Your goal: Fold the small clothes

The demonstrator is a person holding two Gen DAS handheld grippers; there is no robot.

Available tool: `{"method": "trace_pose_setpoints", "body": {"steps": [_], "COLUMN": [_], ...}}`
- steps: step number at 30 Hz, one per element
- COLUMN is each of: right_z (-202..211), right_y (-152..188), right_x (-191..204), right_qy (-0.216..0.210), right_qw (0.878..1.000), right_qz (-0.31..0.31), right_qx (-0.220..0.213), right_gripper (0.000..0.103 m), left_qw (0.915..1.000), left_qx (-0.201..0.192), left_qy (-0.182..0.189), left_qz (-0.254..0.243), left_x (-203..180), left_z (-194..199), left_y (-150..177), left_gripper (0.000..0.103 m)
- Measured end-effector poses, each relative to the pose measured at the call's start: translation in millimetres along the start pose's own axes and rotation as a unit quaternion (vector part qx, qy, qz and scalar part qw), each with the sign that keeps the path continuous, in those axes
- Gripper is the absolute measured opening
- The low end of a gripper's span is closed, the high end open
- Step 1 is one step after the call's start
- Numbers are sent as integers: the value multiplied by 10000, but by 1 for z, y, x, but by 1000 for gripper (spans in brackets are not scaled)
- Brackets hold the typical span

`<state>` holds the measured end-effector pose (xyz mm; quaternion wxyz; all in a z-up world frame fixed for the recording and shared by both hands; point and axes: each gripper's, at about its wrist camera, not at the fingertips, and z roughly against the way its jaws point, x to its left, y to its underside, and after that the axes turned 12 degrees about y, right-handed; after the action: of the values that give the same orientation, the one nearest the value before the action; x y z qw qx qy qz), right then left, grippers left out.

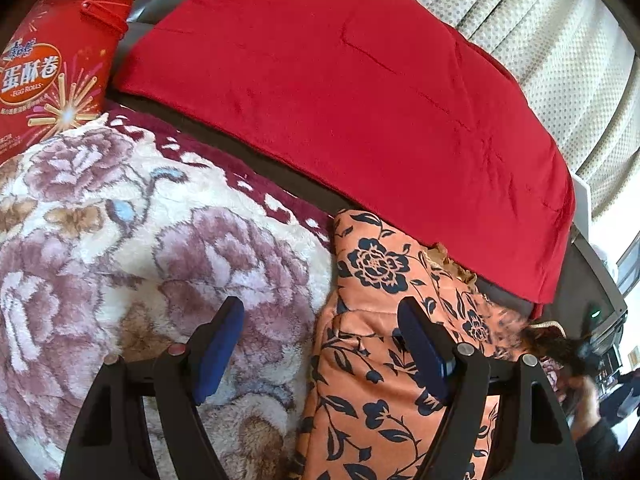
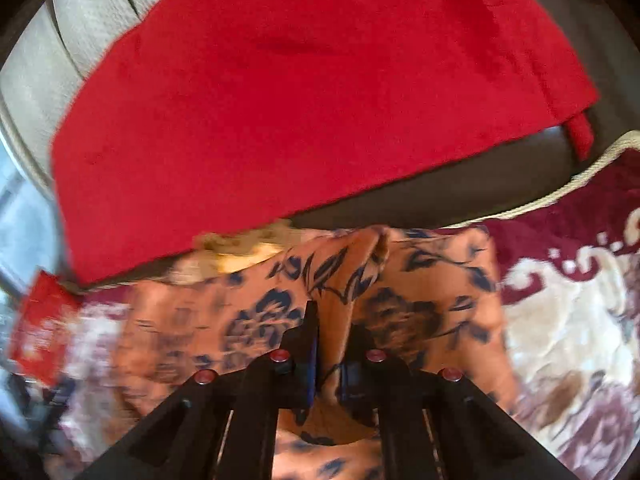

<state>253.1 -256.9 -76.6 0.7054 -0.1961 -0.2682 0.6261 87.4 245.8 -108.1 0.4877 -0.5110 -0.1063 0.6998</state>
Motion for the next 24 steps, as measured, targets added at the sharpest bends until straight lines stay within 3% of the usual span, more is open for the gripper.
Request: {"method": "trace_pose_setpoints", "body": {"steps": [1, 3, 4, 6, 9, 10, 12, 16, 17, 19, 20, 22, 24], "right_z": [-16, -44, -42, -28, 8, 19, 32, 14, -2, -44, -62, -50, -34], "right_y": [9, 27, 34, 37, 25, 20, 5, 6, 10, 18, 27, 29, 29], "right_x": [-5, -16, -22, -34, -47, -48, -34, -13, -9, -18, -32, -39, -32], "right_qy": [-4, -100, -229, -53, 169, 91, -458, -1626, -1703, -1379, -1394, -1593, -1827], "right_qw": [9999, 9966, 9972, 9975, 9951, 9945, 9929, 9838, 9827, 9849, 9783, 9710, 9705], "right_qz": [-16, -234, -346, -595, -964, -1003, -970, -734, -734, -904, -1315, -1700, -1529], "right_qx": [139, 787, 628, 384, -143, -302, -515, -194, 9, 534, 791, 534, 386], "right_gripper": [15, 41, 42, 60, 66, 68, 80, 83, 84, 83, 77, 78, 82], "left_qw": [10000, 9997, 9996, 9996, 9998, 9997, 9995, 9986, 9984, 9979, 9978, 9979, 9981], "left_qx": [39, 75, 74, 81, 52, 60, 89, 129, 129, 147, 163, 188, 222], "left_qy": [-22, -103, -139, -143, -130, -134, -161, -227, -241, -257, -272, -269, -248], "left_qz": [-50, -191, -227, -212, -168, -181, -243, -451, -499, -570, -574, -555, -525], "left_x": [-1, -3, -3, -2, -1, -2, -4, -11, -12, -13, -12, -11, -11], "left_z": [-2, -3, -3, -4, -5, -6, -10, -12, -12, -12, -13, -14, -17], "left_y": [1, 4, 5, 5, 5, 5, 6, 9, 10, 11, 11, 12, 13], "left_gripper": [80, 80, 80, 80, 80, 80, 80, 80, 80, 80, 80, 80, 80]}}
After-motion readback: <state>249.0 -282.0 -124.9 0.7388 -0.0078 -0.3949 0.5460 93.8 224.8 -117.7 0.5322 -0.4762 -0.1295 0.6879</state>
